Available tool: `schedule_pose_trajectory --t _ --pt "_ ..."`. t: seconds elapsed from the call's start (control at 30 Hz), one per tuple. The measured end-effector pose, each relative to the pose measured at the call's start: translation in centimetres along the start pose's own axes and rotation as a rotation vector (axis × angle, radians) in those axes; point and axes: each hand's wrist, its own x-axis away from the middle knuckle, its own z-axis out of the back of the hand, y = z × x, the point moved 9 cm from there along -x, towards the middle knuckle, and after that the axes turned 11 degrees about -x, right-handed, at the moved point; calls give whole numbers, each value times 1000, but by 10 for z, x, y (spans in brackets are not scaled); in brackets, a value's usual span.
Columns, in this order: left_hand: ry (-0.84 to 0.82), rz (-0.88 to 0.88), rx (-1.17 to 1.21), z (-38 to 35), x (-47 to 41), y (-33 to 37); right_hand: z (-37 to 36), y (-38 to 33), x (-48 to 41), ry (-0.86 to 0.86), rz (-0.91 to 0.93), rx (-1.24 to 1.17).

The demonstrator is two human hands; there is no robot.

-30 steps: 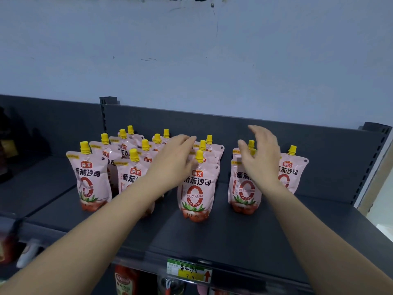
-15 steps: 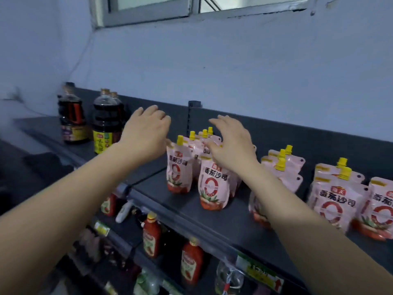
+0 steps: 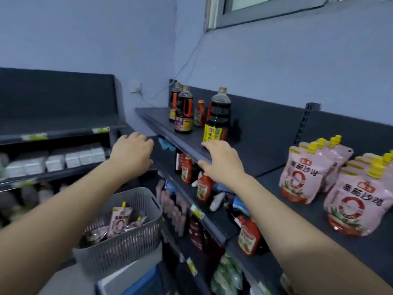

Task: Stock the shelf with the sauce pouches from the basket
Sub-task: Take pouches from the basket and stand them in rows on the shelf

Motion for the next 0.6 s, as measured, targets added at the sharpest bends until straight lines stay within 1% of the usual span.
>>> schedule_pose_trajectory --t 0.13,0.27,0.33,0.47,0.6 --pt "-128 37 2 -68 24 -48 -72 -40 -28 -76 -8 -52" --pt "-235 54 5 -131 42 -81 -141 -70 -47 -196 -9 -88" --pt "-304 75 28 -163 48 -94 -171 -79 -56 -229 -9 -112" --pt "-394 105 74 -221 53 -106 -233 -88 -72 -326 -19 -128" --pt "-451 119 114 -275 51 -104 -298 -82 -87 -439 -27 -113"
